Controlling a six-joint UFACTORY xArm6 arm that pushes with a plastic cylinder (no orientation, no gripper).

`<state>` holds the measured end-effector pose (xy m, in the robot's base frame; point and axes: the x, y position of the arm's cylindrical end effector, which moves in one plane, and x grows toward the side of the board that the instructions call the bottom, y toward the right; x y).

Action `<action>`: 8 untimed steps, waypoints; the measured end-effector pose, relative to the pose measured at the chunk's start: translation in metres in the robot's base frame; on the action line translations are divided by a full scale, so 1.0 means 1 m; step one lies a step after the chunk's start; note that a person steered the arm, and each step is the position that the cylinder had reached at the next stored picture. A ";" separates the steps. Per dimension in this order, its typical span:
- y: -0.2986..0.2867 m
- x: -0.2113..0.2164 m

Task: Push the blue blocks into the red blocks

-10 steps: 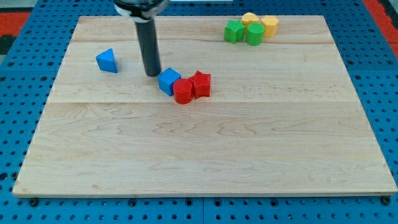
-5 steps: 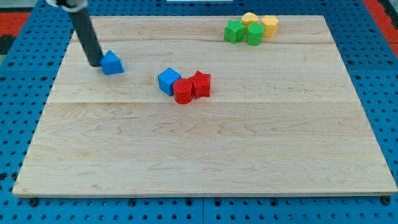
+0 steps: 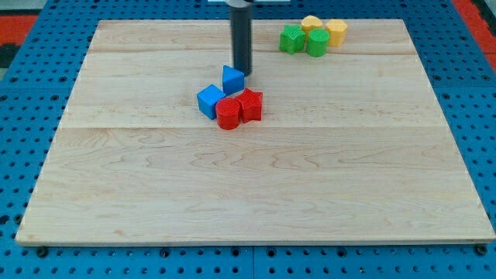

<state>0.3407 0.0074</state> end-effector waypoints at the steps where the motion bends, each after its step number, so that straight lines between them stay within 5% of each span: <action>1: 0.006 0.027; 3: 0.005 -0.038; 5: -0.032 0.013; 8: -0.015 0.011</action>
